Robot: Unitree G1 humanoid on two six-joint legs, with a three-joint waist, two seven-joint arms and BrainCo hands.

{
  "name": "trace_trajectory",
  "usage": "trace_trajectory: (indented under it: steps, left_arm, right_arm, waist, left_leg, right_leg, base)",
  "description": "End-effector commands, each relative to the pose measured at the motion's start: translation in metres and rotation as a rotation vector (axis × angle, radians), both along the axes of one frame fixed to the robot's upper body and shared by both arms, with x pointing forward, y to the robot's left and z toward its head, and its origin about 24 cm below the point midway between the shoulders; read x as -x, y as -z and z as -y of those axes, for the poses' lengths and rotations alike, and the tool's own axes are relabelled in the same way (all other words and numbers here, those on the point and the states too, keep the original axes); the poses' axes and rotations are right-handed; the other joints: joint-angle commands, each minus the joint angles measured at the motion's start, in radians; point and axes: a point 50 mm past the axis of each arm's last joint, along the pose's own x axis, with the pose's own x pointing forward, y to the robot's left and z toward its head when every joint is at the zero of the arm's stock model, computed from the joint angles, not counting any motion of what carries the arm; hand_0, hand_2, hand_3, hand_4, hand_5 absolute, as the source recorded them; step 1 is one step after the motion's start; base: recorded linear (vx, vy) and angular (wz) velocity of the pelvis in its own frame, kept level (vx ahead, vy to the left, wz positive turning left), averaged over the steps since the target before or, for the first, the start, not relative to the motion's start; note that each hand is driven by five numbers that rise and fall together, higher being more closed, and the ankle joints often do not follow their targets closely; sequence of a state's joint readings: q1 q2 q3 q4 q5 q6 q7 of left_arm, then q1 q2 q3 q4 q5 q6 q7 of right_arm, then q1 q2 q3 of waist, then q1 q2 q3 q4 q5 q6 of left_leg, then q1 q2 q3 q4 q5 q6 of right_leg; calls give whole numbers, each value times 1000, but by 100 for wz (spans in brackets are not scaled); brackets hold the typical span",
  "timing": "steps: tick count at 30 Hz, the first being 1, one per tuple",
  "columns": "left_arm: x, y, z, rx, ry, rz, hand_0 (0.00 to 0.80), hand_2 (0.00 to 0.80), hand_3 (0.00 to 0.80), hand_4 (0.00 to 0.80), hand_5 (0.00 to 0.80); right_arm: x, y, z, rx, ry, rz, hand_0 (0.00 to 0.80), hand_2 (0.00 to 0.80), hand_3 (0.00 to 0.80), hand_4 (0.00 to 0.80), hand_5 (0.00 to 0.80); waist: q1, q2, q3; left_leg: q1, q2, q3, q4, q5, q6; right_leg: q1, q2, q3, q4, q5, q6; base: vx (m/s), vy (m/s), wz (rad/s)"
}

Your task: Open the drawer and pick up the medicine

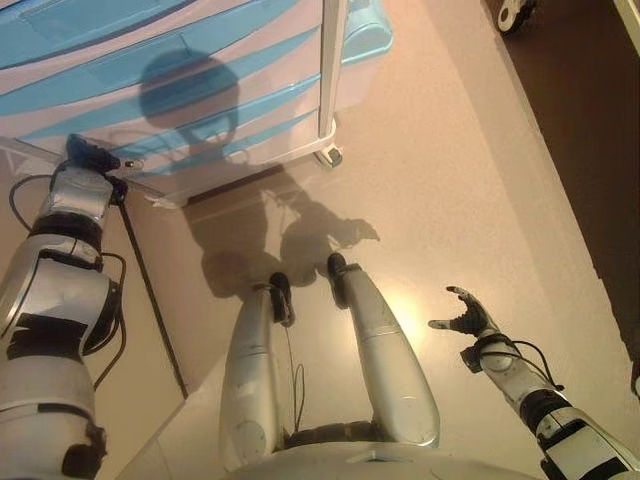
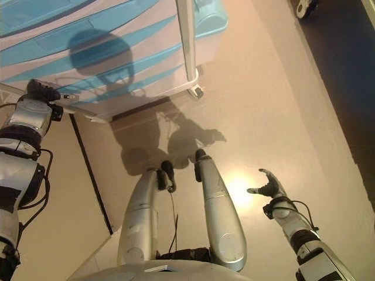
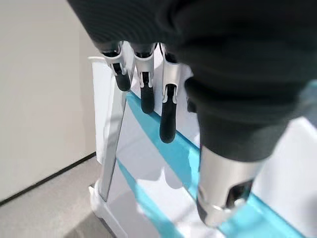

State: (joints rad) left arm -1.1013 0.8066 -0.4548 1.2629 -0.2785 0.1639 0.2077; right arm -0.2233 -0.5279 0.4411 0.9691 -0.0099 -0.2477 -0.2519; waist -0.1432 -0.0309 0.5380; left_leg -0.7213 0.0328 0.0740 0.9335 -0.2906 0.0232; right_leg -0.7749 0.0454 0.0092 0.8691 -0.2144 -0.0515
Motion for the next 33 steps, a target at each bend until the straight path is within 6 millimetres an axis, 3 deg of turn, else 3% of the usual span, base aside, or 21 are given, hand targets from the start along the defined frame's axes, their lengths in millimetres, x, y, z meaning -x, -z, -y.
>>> trace_trajectory:
  steps: [1,2,5,8,12,15,18,23,29,33]
  left_arm:
    - [-10,-47,15,90,176,278,0,0,0,0,0]
    - [-10,-42,17,132,189,297,0,0,0,0,0]
    - [-7,8,37,409,313,381,0,0,0,0,0]
    - [6,53,54,553,388,384,0,0,0,0,0]
    - [49,137,86,693,452,312,0,0,0,0,0]
    - [79,183,103,786,450,219,0,0,0,0,0]
    - [114,223,107,796,415,91,0,0,0,0,0]
    - [161,270,109,860,295,-61,0,0,0,0,0]
    - [218,315,119,912,239,-338,0,0,0,0,0]
    - [255,335,115,849,61,-501,0,0,0,0,0]
  right_arm:
    - [18,13,-9,-51,-4,-29,0,0,0,0,0]
    - [18,13,-10,-54,-7,-27,0,0,0,0,0]
    - [21,19,-17,-84,15,-30,0,0,0,0,0]
    - [26,23,-18,-130,47,-43,0,0,0,0,0]
    - [35,30,-20,-210,114,-68,0,0,0,0,0]
    - [44,36,-19,-232,126,-106,0,0,0,0,0]
    - [56,42,-14,-238,126,-166,0,0,0,0,0]
    - [81,59,-15,-303,168,-274,0,0,0,0,0]
    - [118,81,-31,-445,197,-454,0,0,0,0,0]
    - [136,93,-45,-492,193,-577,0,0,0,0,0]
  waist:
    - [-15,-2,-74]
    - [-15,-3,-76]
    - [12,12,-92]
    - [43,24,-110]
    - [97,32,-143]
    - [122,33,-176]
    - [138,35,-227]
    - [152,27,-316]
    - [157,14,-410]
    - [155,8,-450]
  left_leg:
    - [132,-75,61,-197,12,88]
    - [131,-74,67,-221,48,89]
    - [193,-85,41,-308,81,75]
    - [243,-96,19,-370,108,66]
    - [322,-122,-32,-467,149,53]
    - [373,-137,-59,-530,178,46]
    - [452,-137,-84,-617,207,31]
    - [566,-126,-112,-739,238,10]
    - [665,-113,-100,-837,253,-2]
    - [717,-99,-82,-898,264,-9]
  right_leg:
    - [97,7,15,-95,27,21]
    - [97,5,14,-124,62,17]
    - [159,-10,10,-201,78,21]
    - [216,-29,-8,-266,93,22]
    - [323,-51,-35,-383,116,28]
    - [399,-65,-54,-459,131,28]
    - [505,-69,-74,-561,143,27]
    - [646,-57,-86,-698,161,26]
    - [757,-50,-104,-806,180,35]
    - [803,-50,-122,-853,189,44]
  base:
    - [-89,-113,6]
    - [-63,-132,10]
    - [28,-116,13]
    - [58,-113,22]
    - [56,-124,9]
    - [76,-92,16]
    - [102,-64,18]
    - [117,-49,20]
    - [101,-10,5]
    - [26,0,-2]
